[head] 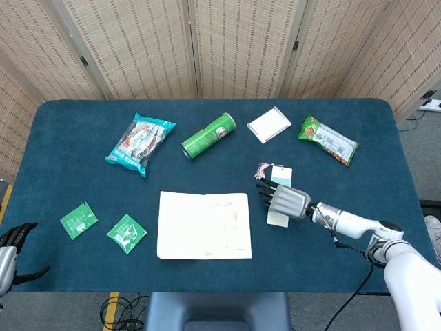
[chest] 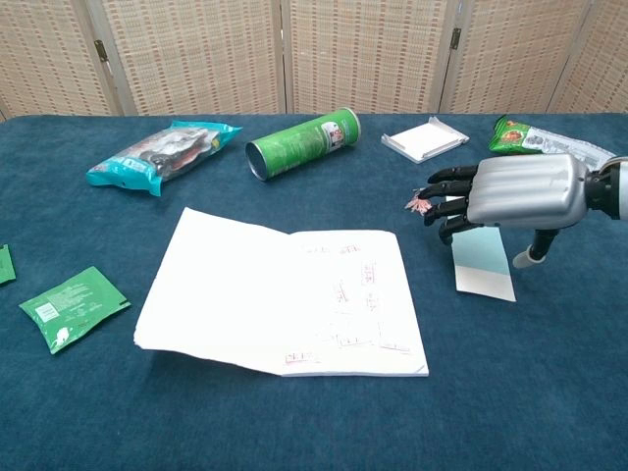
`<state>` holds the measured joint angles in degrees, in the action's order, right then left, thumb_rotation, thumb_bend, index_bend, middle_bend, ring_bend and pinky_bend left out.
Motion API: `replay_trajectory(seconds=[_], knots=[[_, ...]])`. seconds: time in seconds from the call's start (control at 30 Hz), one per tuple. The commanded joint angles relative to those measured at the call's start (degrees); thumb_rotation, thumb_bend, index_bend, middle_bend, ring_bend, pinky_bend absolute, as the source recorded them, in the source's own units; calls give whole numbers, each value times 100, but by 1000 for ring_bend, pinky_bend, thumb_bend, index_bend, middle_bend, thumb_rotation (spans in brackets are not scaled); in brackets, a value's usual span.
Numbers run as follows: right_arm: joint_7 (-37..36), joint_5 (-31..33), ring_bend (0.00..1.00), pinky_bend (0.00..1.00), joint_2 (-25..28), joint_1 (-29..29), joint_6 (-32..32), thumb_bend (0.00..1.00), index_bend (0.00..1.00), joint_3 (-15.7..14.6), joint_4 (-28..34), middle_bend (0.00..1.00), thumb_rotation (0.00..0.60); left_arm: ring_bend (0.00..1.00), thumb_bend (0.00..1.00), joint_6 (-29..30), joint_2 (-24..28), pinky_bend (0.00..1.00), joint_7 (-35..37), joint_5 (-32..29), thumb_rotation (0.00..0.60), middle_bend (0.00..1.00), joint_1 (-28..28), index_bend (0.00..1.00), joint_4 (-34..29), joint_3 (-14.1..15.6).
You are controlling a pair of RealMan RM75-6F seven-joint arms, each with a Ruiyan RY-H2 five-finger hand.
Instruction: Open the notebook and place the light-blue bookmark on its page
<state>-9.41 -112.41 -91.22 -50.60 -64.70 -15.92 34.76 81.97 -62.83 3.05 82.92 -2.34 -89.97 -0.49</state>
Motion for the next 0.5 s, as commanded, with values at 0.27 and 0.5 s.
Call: replay_trajectory(seconds=[0.27, 0.5], knots=[[-171, 3, 0, 34, -312, 30, -13, 0, 321, -61, -439, 164, 600, 153, 154, -21, -4, 229, 5, -18, 600, 176, 6, 159, 14, 9], [-234, 34, 0, 33, -355, 56, -26, 0, 322, -93, -585, 164, 600, 152, 154, -28, 0, 229, 9, -18, 600, 176, 7, 159, 18, 14]])
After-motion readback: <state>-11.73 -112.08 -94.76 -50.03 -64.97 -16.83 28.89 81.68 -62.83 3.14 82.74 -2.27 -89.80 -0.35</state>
